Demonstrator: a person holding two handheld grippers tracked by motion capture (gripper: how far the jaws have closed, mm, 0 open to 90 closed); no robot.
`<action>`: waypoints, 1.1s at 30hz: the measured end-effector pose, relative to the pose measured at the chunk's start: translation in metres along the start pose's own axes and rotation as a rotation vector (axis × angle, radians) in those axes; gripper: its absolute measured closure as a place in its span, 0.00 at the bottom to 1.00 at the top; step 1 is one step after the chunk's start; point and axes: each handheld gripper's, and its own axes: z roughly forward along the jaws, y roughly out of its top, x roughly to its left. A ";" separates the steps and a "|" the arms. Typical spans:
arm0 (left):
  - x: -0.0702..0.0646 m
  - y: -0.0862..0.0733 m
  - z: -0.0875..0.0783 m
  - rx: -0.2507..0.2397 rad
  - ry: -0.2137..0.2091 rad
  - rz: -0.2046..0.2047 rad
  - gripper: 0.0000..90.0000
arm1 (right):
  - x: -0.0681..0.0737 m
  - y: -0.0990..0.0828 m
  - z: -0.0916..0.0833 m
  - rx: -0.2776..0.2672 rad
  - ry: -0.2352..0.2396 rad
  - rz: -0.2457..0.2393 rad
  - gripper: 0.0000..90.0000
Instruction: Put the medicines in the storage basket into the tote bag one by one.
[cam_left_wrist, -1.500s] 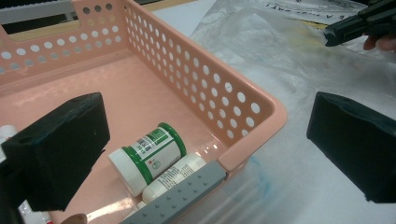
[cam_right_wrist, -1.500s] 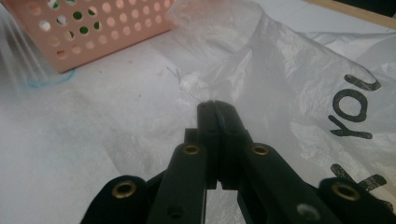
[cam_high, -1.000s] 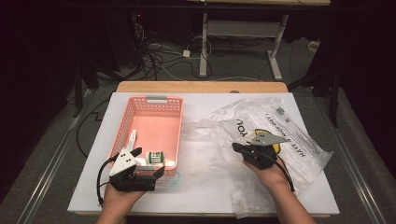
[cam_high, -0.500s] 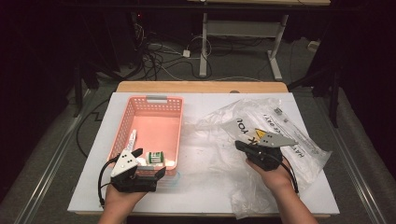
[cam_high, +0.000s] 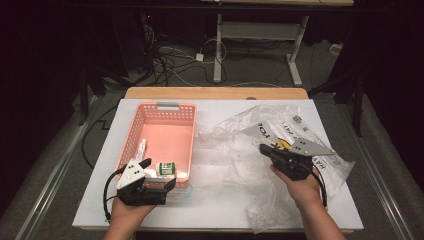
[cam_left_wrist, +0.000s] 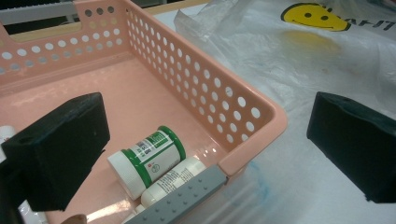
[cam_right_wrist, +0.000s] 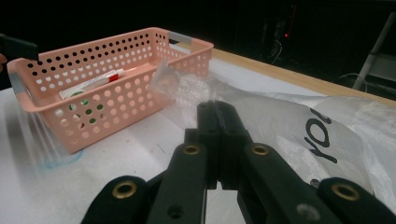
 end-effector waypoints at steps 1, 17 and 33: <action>0.000 0.000 0.000 0.000 0.000 0.000 0.00 | 0.000 0.001 -0.001 -0.006 -0.002 -0.001 1.00; 0.006 0.000 -0.004 -0.006 0.016 -0.013 0.00 | -0.008 0.015 -0.020 -0.105 -0.024 0.016 1.00; 0.023 0.001 -0.016 -0.009 0.056 -0.038 0.00 | -0.013 0.019 -0.029 -0.122 -0.036 0.009 1.00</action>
